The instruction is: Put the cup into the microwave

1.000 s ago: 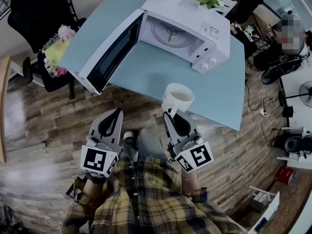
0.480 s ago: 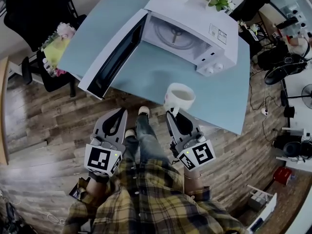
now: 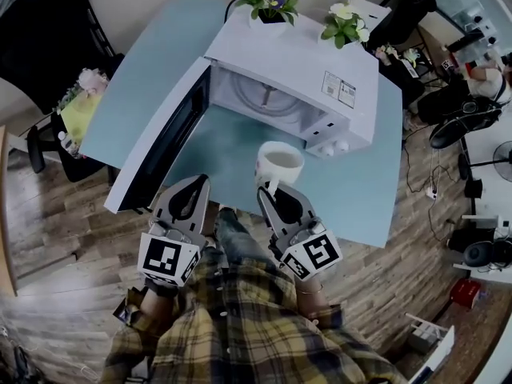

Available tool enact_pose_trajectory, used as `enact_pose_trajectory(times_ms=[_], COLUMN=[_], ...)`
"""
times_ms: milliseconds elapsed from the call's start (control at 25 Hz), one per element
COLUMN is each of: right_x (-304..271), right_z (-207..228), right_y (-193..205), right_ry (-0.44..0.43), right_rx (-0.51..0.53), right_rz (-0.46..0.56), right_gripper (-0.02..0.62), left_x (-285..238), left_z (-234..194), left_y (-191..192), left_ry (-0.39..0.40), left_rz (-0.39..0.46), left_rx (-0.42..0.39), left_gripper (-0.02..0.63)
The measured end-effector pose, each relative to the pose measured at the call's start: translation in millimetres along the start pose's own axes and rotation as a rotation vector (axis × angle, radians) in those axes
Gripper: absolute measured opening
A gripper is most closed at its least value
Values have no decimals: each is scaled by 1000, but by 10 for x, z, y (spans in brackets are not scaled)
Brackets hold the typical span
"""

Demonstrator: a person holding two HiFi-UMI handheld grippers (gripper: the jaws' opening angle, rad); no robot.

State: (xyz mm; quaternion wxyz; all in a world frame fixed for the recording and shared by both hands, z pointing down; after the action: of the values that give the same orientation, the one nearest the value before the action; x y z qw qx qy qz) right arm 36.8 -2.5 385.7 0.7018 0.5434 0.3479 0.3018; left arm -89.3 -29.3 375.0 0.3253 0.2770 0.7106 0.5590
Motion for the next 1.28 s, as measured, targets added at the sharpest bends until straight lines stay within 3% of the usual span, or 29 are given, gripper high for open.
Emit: enact_pose_trajectory(times_ms=[240, 560, 1280], right_x=[-233, -410, -641], right_z=[457, 801, 989], right_y=[-147, -139, -170], right_ry=[-19, -51, -1], right_rx=[7, 5, -26], right_rz=[13, 5, -14], right_gripper=[61, 61, 61], left_x=[-540, -885, -1076], left_z=[-77, -114, -248], left_y=[-257, -345, -316], left_ry=[-6, -30, 26], left_rz=[28, 42, -2], left_rx=[-31, -45, -37], left_gripper=[-9, -8, -9])
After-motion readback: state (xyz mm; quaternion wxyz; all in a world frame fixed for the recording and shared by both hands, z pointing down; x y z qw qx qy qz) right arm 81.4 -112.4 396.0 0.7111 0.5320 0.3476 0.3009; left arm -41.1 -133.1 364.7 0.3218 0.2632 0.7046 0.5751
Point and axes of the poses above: the fingertips, and each gripper's own axes: x backward along the fingers, z to its right, y out of its underside, the point moved 1 cm from there along x, backward along the fingers
